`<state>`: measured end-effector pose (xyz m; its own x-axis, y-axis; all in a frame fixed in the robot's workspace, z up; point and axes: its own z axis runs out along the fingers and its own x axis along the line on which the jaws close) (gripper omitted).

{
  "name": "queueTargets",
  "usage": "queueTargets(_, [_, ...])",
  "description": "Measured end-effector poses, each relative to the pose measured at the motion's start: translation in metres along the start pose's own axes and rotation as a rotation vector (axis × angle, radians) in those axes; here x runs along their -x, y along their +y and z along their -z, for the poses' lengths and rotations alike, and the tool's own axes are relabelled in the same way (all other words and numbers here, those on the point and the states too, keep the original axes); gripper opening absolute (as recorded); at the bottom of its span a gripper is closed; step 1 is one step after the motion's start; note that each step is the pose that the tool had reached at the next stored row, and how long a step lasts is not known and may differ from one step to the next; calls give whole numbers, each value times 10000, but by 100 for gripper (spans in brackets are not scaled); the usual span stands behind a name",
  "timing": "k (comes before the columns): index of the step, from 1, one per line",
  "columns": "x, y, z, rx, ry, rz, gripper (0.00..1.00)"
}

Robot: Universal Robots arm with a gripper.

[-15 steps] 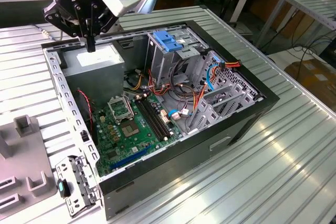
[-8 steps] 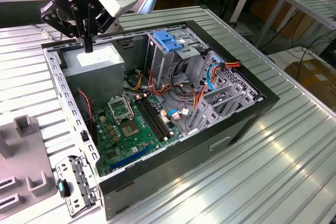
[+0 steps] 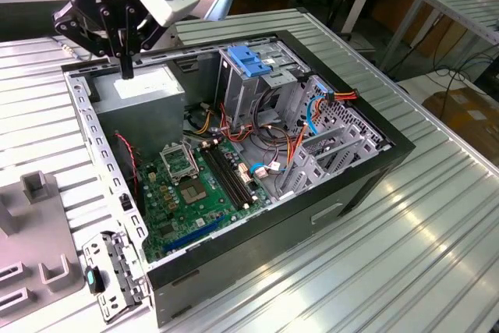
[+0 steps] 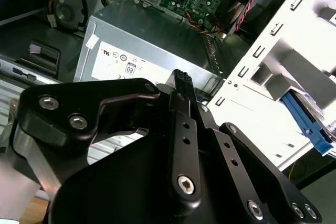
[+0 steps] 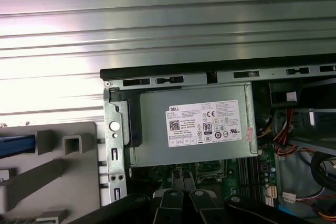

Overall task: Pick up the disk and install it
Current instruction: 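Reach for the disk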

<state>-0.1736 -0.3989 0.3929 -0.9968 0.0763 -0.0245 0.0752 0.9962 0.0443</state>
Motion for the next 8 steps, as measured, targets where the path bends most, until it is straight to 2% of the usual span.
queueTargets(8, [-69,-5,1,0,0,0,11])
